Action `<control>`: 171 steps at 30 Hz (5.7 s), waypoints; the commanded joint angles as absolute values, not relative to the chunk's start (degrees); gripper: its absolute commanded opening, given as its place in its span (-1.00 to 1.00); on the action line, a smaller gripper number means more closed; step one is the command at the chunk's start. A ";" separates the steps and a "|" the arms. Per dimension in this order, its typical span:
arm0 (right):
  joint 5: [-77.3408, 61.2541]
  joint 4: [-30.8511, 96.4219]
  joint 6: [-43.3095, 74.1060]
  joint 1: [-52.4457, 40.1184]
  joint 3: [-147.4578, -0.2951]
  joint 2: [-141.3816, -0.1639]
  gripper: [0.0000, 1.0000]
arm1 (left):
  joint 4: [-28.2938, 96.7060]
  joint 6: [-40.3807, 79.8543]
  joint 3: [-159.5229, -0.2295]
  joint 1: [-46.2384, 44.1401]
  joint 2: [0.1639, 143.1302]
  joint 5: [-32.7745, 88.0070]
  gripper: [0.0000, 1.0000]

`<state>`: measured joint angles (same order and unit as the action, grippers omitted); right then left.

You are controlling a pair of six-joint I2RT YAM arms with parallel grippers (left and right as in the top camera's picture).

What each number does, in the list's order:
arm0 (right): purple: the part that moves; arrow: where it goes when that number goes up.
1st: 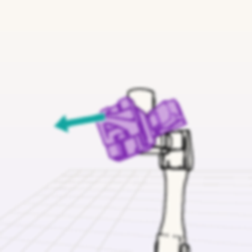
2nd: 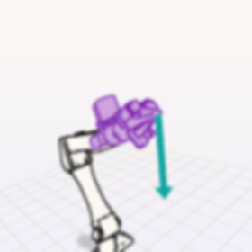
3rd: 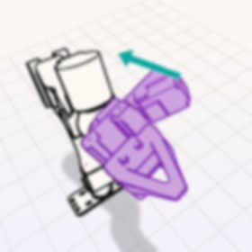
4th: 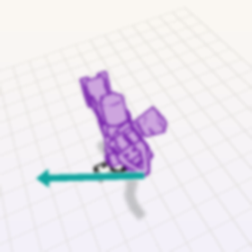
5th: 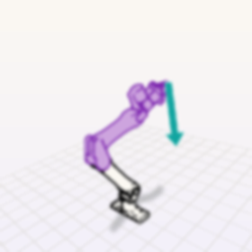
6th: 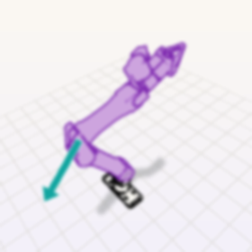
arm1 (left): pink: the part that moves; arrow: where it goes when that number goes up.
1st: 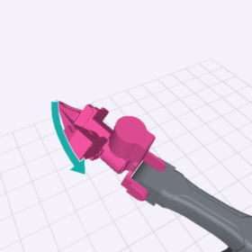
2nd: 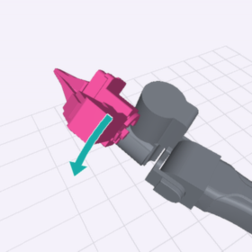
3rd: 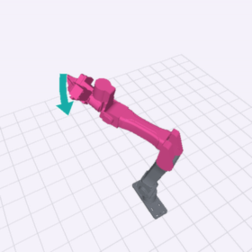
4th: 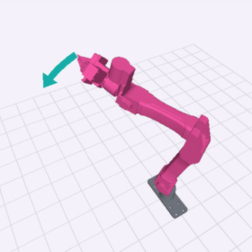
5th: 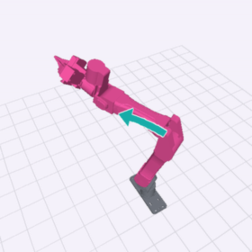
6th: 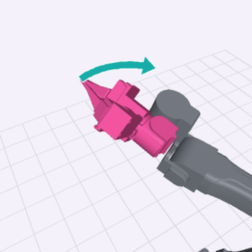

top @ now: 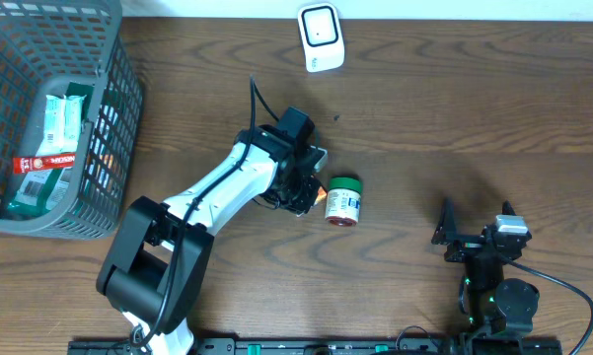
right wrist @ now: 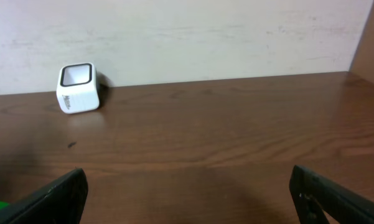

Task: Scan the item barcode

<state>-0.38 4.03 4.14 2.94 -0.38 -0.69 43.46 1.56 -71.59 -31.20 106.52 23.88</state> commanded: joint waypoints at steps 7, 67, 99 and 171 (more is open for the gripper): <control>-0.27 4.19 4.89 3.33 -0.30 -0.38 0.98 | 38.17 0.64 -66.50 -33.63 107.44 23.29 -0.81; -0.27 4.19 4.89 3.33 -0.30 -0.38 0.98 | 27.20 4.10 -66.54 -28.10 102.91 6.35 -0.03; -0.27 4.19 4.89 3.33 -0.30 -0.38 0.98 | 26.87 7.14 -66.28 -33.65 106.37 -8.80 -0.07; -0.27 4.19 4.89 3.33 -0.30 -0.38 0.99 | 23.20 11.75 -59.33 -38.72 108.36 -16.64 -0.21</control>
<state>-0.38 4.01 4.14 2.94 -0.38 -0.69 22.11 10.55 -61.14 -38.11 106.63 -16.60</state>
